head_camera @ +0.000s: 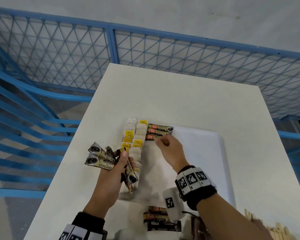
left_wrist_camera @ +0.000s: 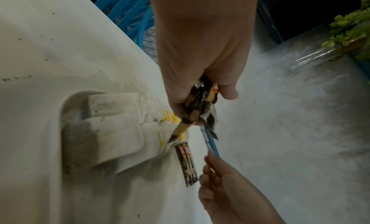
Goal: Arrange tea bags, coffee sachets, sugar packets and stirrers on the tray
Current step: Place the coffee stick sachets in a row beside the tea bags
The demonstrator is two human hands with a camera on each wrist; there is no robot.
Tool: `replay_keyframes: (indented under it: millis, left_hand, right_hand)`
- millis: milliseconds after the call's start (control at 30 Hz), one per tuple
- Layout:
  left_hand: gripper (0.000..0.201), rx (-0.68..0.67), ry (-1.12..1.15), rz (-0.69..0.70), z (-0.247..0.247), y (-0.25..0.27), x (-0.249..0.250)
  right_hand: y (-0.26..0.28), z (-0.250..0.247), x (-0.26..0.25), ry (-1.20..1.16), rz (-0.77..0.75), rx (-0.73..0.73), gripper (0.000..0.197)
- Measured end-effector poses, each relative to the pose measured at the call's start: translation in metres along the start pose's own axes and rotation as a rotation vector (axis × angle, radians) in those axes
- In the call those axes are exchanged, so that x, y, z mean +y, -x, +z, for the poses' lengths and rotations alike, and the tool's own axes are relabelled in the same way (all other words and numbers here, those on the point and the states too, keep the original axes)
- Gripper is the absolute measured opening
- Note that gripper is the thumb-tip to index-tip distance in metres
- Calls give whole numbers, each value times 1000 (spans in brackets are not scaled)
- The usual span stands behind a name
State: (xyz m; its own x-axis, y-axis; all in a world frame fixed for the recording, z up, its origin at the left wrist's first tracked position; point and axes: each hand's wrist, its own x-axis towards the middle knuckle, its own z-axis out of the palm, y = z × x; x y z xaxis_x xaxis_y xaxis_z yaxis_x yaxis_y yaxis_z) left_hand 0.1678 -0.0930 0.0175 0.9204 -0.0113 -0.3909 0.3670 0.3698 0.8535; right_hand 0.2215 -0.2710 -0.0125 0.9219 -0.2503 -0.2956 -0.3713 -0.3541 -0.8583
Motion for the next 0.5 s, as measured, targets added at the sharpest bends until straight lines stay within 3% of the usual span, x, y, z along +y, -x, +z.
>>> replay_keyframes:
  millis: [133, 233, 333, 500]
  left_hand:
    - [20, 38, 50, -19, 4, 0, 3]
    - [16, 68, 40, -12, 3, -1, 4]
    - [15, 61, 37, 4, 4, 0, 4]
    - [15, 58, 43, 19, 4, 3, 4]
  right_hand:
    - [38, 3, -20, -17, -36, -401, 23]
    - [55, 8, -20, -70, -1, -574, 21]
    - [60, 11, -15, -120, -10, -601, 18]
    - [59, 5, -12, -397, 48, -485, 9]
